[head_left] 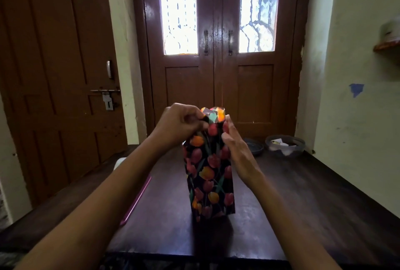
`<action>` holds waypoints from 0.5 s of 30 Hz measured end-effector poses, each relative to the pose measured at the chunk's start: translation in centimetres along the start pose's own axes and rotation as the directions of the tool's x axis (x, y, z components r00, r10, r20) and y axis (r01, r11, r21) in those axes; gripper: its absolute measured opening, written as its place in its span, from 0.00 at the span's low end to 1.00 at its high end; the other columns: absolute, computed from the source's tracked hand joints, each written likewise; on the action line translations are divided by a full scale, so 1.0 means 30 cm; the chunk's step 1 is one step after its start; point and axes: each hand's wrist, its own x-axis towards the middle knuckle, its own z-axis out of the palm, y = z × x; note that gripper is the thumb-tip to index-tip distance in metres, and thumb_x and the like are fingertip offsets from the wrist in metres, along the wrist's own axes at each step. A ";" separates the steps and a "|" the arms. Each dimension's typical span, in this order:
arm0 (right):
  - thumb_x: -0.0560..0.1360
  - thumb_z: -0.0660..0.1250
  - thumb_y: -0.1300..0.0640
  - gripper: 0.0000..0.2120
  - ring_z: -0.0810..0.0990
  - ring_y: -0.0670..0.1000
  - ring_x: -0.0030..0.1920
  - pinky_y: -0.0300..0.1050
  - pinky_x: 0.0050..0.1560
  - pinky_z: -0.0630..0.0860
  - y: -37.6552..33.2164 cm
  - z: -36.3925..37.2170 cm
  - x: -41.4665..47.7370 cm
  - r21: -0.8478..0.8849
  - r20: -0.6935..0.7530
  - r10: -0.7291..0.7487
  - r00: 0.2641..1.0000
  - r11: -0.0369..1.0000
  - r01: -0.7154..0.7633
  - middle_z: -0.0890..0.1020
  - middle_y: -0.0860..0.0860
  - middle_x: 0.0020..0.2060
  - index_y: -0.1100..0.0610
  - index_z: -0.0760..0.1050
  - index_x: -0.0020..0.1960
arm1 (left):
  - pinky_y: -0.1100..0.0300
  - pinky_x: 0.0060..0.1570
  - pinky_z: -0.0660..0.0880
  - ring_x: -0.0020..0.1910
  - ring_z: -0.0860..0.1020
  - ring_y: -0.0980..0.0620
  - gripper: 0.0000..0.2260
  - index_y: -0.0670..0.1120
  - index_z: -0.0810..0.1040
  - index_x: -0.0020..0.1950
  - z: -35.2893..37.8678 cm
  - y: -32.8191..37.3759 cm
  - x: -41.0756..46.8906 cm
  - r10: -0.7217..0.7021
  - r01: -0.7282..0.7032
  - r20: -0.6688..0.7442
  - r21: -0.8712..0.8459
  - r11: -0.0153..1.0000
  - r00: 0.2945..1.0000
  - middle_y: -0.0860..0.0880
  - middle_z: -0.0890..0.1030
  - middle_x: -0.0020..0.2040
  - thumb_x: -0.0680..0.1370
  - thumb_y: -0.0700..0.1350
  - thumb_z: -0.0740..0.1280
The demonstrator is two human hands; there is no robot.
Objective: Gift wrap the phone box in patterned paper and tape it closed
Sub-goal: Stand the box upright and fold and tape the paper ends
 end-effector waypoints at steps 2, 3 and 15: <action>0.76 0.61 0.46 0.36 0.64 0.40 0.65 0.27 0.56 0.65 0.006 -0.006 -0.004 -0.122 0.024 -0.044 0.999 0.991 0.047 0.62 0.42 0.67 0.46 0.43 0.75 | 0.64 0.41 0.78 0.38 0.81 0.58 0.05 0.47 0.81 0.47 0.000 0.009 0.008 0.022 -0.022 -0.039 -0.006 1.000 0.999 0.49 0.82 0.39 0.72 0.41 0.72; 0.75 0.64 0.47 0.38 0.66 0.41 0.63 0.25 0.54 0.66 0.017 -0.008 -0.009 -0.164 0.018 -0.068 0.997 0.984 0.070 0.64 0.43 0.66 0.46 0.44 0.75 | 0.70 0.38 0.76 0.38 0.80 0.62 0.08 0.49 0.79 0.49 0.002 0.012 0.009 0.039 -0.039 -0.033 0.005 0.999 0.999 0.52 0.82 0.39 0.72 0.41 0.72; 0.67 0.72 0.42 0.43 0.68 0.26 0.59 0.22 0.53 0.68 0.063 0.024 -0.038 -0.168 -0.152 -0.182 0.971 0.973 0.156 0.67 0.41 0.67 0.32 0.45 0.70 | 0.66 0.44 0.78 0.46 0.81 0.60 0.07 0.48 0.80 0.51 0.018 -0.013 -0.008 0.157 -0.156 -0.002 -0.079 0.985 0.988 0.55 0.82 0.45 0.74 0.41 0.70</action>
